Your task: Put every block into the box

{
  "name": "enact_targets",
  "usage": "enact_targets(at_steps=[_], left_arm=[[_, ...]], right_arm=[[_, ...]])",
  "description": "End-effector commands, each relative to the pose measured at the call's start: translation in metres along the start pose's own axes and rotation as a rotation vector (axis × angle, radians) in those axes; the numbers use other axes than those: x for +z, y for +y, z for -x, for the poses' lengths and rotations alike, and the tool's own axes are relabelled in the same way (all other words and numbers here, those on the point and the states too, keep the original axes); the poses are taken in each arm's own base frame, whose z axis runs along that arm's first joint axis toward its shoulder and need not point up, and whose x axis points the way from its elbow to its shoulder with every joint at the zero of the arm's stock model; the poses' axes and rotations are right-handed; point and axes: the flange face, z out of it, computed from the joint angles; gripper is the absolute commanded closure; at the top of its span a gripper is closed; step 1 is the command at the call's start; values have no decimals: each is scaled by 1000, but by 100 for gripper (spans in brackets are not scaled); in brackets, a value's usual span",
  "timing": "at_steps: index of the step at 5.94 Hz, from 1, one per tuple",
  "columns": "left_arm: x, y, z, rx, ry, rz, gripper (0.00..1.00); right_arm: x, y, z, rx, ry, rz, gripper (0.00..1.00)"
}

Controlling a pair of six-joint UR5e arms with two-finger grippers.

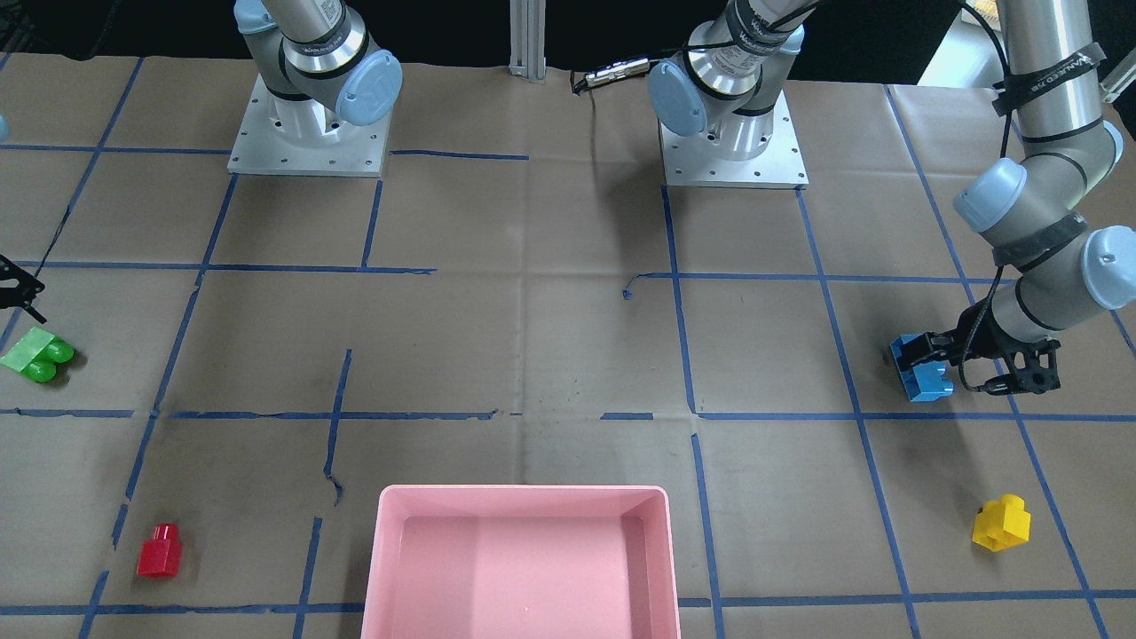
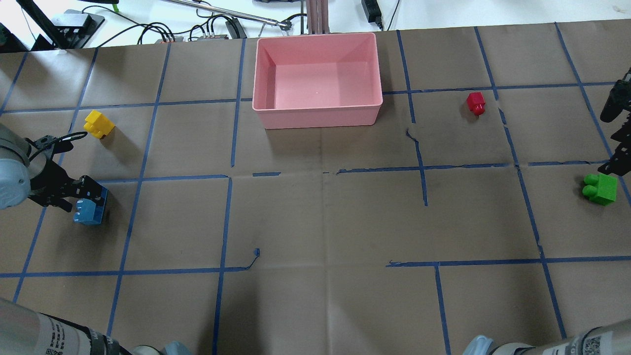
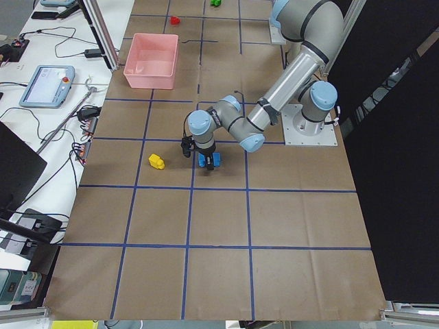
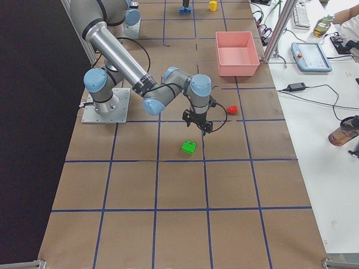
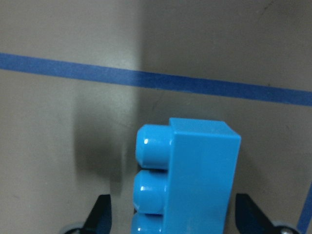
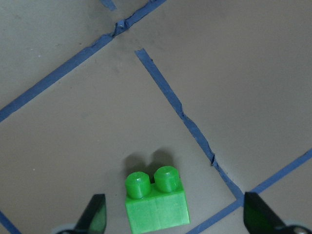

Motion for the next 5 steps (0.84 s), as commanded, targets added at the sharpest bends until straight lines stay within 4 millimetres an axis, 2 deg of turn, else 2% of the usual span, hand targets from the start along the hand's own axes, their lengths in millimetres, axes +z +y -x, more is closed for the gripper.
enact_targets(at_steps=[1, 2, 3, 4, 5], left_arm=[[6, -2, 0, 0, 7, 8, 10], [6, -2, -3, 8, 8, 8, 18], [5, -4, -5, 17, 4, 6, 46], [3, -4, -6, 12, 3, 2, 75], [-5, -4, -9, 21, -3, -7, 96]], right_arm=[[60, 3, -13, 2, -25, -13, 0], [68, 3, -13, -8, -38, -9, 0], [70, 5, -12, -35, -45, 2, 0], [70, 17, -13, -30, -52, 9, 0], [78, 28, -8, -13, -74, 4, 0]])
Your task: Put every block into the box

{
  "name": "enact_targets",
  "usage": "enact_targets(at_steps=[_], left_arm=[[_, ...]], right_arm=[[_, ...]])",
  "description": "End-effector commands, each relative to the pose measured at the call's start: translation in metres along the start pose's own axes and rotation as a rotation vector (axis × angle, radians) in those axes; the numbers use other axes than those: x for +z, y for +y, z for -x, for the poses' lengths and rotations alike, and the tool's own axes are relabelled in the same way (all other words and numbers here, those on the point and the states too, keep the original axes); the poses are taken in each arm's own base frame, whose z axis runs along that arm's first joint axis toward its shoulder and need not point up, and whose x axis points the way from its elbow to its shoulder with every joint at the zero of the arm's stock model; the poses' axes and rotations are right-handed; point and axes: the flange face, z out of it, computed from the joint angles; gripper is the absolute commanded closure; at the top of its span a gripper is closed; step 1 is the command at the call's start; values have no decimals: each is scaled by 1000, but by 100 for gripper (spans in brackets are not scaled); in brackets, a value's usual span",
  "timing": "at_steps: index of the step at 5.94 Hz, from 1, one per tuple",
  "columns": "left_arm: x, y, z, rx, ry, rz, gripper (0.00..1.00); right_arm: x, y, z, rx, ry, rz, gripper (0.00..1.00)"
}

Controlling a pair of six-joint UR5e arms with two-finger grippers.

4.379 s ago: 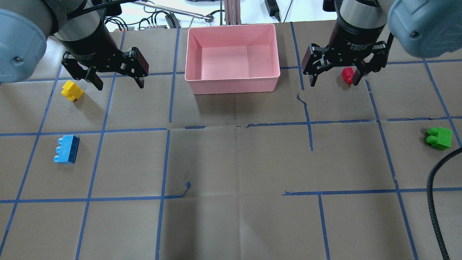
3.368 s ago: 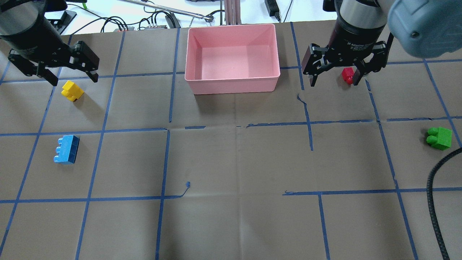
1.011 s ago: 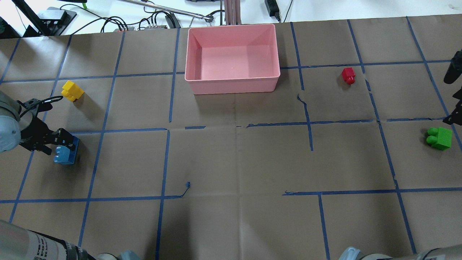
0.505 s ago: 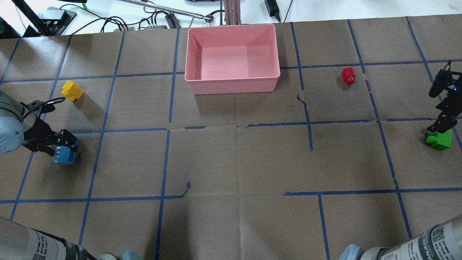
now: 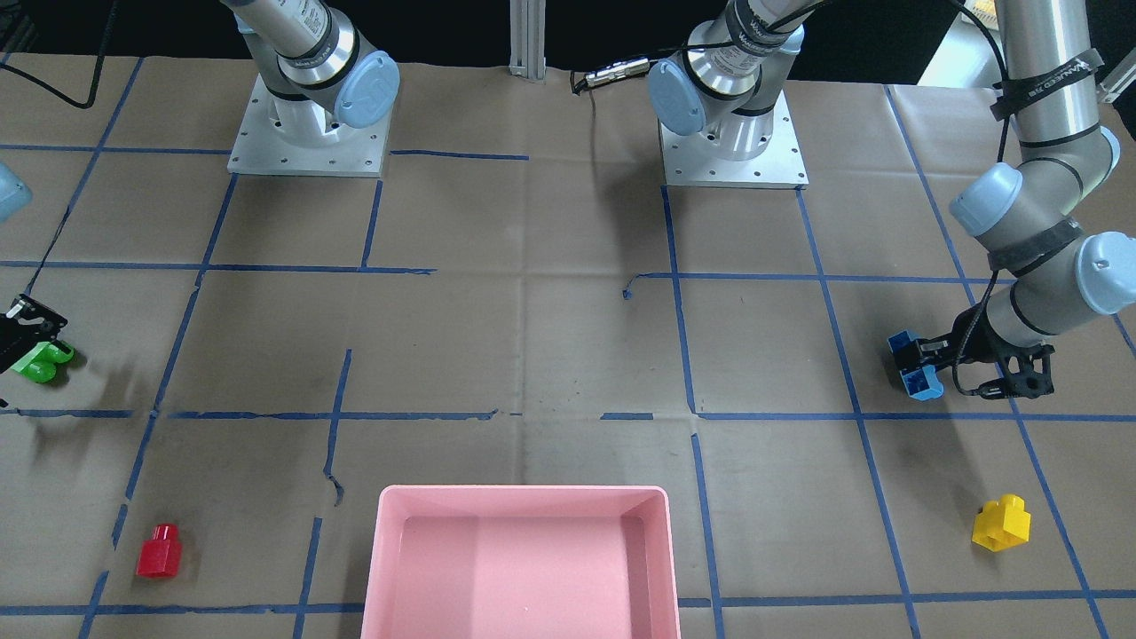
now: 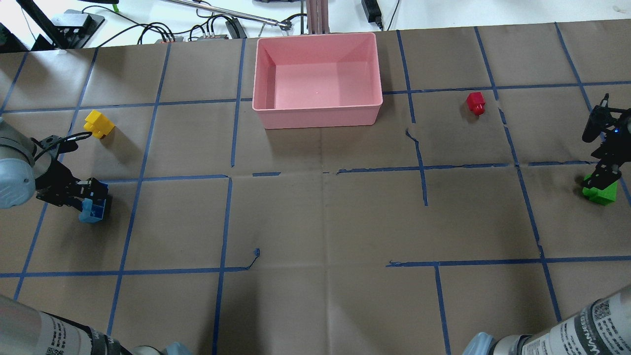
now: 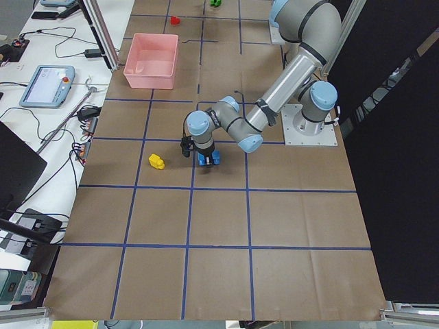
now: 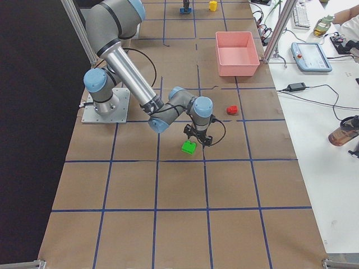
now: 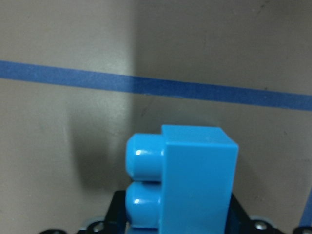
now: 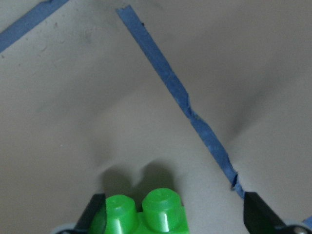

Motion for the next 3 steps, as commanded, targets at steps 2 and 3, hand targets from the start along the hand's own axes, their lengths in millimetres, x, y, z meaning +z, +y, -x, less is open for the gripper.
enact_targets(at_steps=[2, 3], left_arm=[[-30, -12, -52, 80, -13, -54, 100], [-33, -14, -59, 85, 1, -68, 100]], right_arm=[[15, 14, 14, -36, -43, 1, 0], [16, 16, 15, -37, -50, 11, 0]])
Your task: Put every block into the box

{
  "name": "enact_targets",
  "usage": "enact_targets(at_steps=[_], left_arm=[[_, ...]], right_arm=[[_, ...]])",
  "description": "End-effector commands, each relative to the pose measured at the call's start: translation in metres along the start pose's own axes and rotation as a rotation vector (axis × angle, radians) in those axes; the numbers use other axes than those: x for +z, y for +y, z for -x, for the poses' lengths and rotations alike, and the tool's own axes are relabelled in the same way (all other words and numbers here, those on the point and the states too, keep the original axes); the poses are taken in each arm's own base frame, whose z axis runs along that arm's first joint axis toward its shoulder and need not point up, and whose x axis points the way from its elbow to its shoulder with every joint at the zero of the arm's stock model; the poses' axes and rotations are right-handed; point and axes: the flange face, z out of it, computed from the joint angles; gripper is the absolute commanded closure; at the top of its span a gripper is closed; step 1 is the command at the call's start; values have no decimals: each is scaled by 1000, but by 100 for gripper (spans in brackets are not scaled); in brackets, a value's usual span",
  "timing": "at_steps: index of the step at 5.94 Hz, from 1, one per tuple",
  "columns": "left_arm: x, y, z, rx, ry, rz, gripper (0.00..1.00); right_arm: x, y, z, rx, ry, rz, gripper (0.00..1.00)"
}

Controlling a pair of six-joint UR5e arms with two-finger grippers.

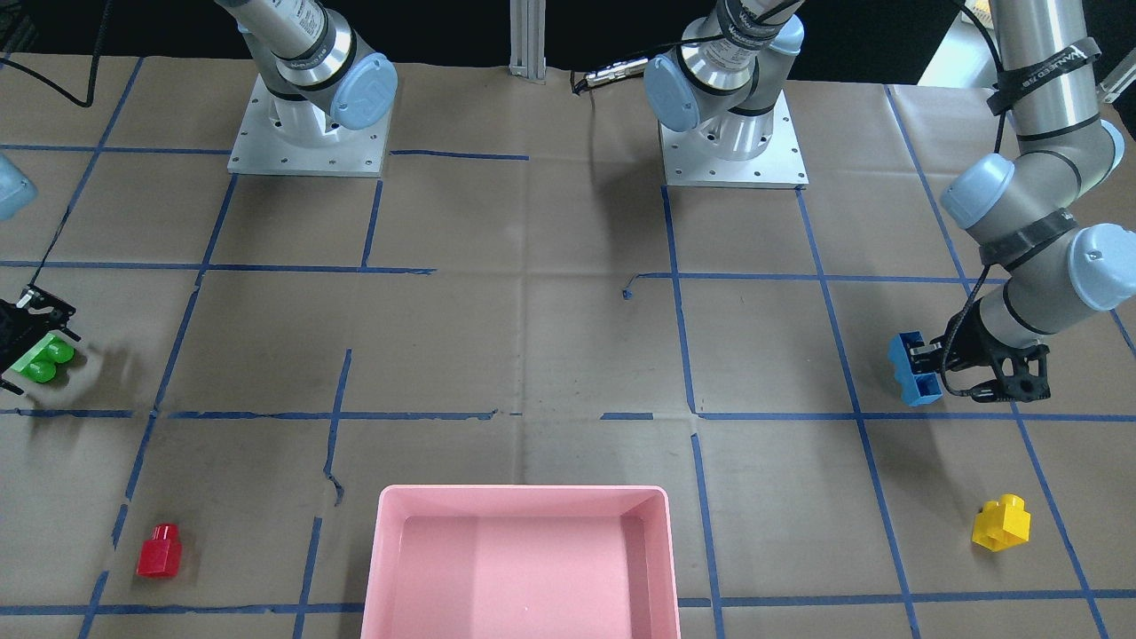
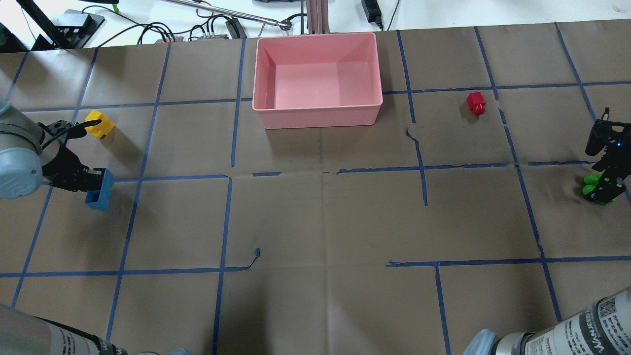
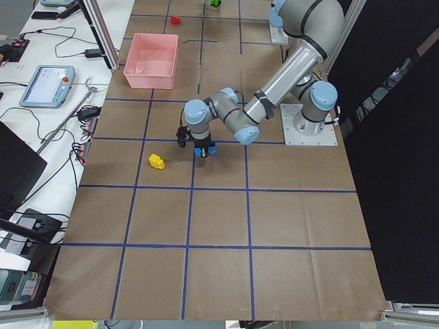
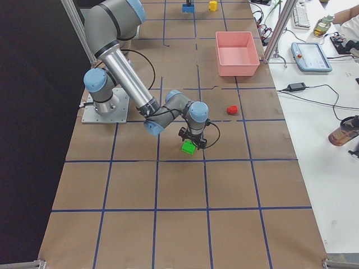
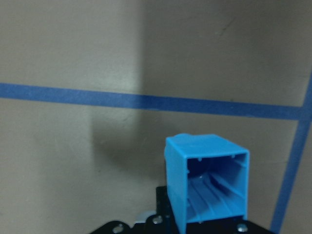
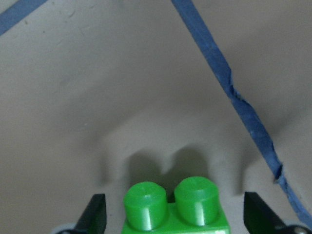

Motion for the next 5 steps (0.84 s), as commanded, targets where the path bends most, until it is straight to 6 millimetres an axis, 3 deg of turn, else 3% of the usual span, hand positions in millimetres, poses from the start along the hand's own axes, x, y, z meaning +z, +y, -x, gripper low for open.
enact_targets(at_steps=[1, 2, 3, 4, 5], left_arm=[[-14, -6, -20, 10, 35, -51, 100], [-35, -22, -40, -40, 44, -91, 100], [-66, -54, -90, -76, 40, -93, 100], [-96, -83, -150, -162, 44, -120, 100], [-110, -105, -219, -183, 58, -152, 100]], right_arm=[[2, 4, 1, -30, -7, 17, 0], [2, 7, 2, -59, -13, 38, 0], [1, 11, 2, -69, -19, 62, 1], [0, 11, 1, -67, -15, 60, 10], [-1, 11, 1, -67, -14, 62, 33]])
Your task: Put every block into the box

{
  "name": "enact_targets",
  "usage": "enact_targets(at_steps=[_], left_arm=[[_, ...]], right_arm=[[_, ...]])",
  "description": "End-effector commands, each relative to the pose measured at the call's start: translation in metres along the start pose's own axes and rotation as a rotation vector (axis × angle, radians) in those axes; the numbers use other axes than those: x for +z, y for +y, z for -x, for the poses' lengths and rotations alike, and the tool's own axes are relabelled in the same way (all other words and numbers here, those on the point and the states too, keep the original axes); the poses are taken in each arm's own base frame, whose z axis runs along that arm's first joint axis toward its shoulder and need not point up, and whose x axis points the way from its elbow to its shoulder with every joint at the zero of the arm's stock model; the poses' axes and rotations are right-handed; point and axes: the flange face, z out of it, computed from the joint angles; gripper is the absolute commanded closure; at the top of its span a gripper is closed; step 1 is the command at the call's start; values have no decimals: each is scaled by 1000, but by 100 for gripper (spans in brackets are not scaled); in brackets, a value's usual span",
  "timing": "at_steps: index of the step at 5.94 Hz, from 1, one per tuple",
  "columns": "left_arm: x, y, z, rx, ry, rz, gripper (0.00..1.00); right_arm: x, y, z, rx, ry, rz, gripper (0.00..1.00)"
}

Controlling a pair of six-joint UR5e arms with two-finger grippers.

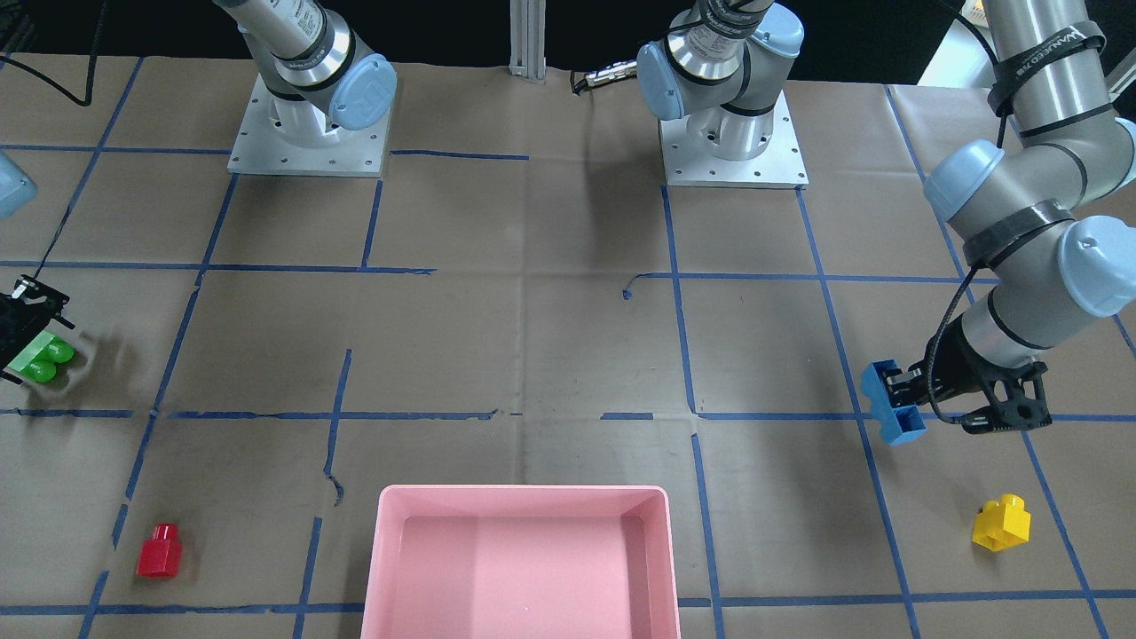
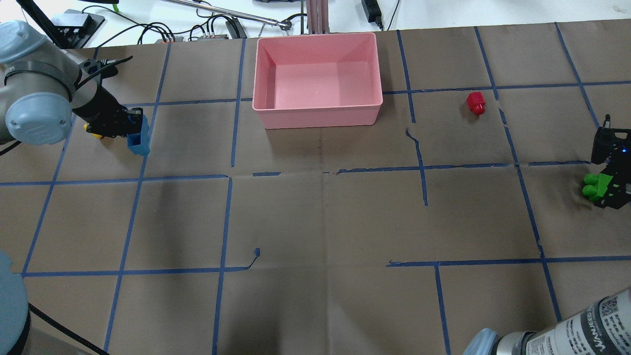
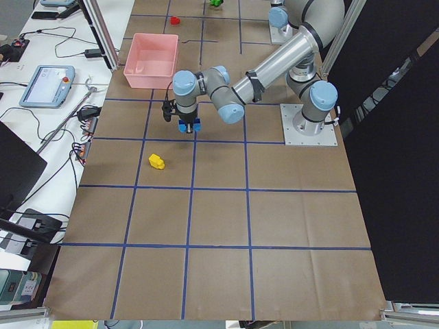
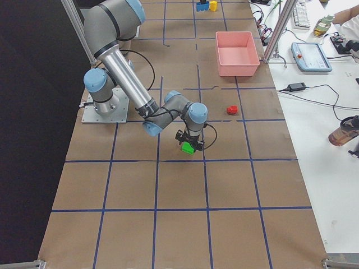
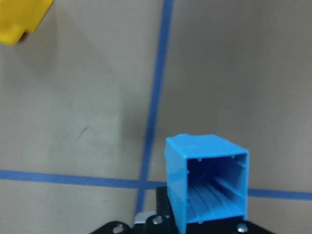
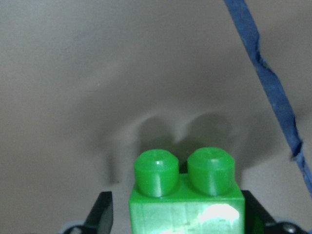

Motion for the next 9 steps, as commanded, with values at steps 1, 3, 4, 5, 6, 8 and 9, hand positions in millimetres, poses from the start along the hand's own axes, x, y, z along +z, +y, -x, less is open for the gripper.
enact_targets(at_steps=[1, 3, 4, 5, 6, 8, 9], left_arm=[[-31, -12, -133, -5, 42, -78, 100], [-19, -32, -239, 61, 84, -138, 100], [-1, -39, -286, 44, 98, -129, 100], [11, -51, -304, 55, 115, -145, 100], [23, -53, -303, 67, 102, -134, 9], [6, -52, -297, 70, 100, -154, 0], [-4, -62, -270, 124, 18, -188, 0]], right_arm=[[-3, 0, -1, 0, 5, -1, 48], [-15, -7, -5, 36, 37, -36, 57], [-49, -15, -15, 127, 82, -74, 57], [-90, -49, -21, 197, 81, -107, 57], [-127, -89, -30, 215, 107, -111, 57], [-190, -156, -40, 360, 141, -147, 58], [-214, -205, -35, 422, 160, -176, 58]])
